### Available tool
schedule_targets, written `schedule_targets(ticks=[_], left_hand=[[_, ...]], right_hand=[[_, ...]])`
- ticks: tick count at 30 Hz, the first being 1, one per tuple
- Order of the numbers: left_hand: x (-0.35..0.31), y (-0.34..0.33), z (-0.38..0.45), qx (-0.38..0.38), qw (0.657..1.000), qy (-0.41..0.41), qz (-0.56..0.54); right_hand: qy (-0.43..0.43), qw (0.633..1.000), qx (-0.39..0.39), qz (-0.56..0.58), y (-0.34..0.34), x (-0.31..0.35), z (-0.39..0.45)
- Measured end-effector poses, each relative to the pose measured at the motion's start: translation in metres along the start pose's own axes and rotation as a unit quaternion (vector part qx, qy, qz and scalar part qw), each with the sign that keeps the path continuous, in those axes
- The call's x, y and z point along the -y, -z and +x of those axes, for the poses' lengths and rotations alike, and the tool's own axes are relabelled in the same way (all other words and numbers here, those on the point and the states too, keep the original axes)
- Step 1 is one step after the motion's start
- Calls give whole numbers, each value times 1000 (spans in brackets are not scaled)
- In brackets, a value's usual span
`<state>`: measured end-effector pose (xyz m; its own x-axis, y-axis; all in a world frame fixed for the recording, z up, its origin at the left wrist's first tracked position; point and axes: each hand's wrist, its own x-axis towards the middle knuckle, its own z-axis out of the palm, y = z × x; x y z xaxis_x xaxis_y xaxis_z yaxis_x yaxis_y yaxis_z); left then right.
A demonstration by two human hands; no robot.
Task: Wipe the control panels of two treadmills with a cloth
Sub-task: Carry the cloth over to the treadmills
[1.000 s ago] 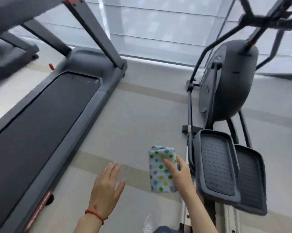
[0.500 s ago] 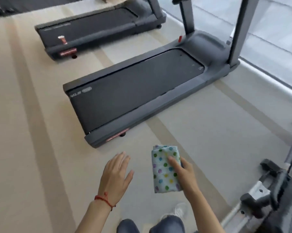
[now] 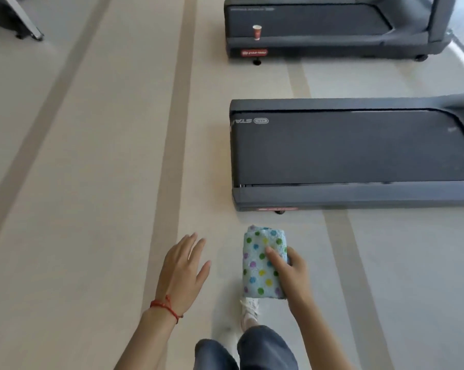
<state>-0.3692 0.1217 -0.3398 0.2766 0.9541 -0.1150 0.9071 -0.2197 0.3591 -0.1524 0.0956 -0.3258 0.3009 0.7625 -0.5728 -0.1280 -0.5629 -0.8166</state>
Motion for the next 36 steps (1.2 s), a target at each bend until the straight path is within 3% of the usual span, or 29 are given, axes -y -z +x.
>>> schedule_targets(ticks=[8,18,36], left_hand=[[33,15,100,4,998,55,-12],[86,69,245,-48,998,49,-10],[262,169,574,-44,997,-54,32]], right_hand=[[-2,999,38,-33,-48,66,104],[21,997,59,-41,-125,171,218],[18,1000,-20,-2,-313,338,441]])
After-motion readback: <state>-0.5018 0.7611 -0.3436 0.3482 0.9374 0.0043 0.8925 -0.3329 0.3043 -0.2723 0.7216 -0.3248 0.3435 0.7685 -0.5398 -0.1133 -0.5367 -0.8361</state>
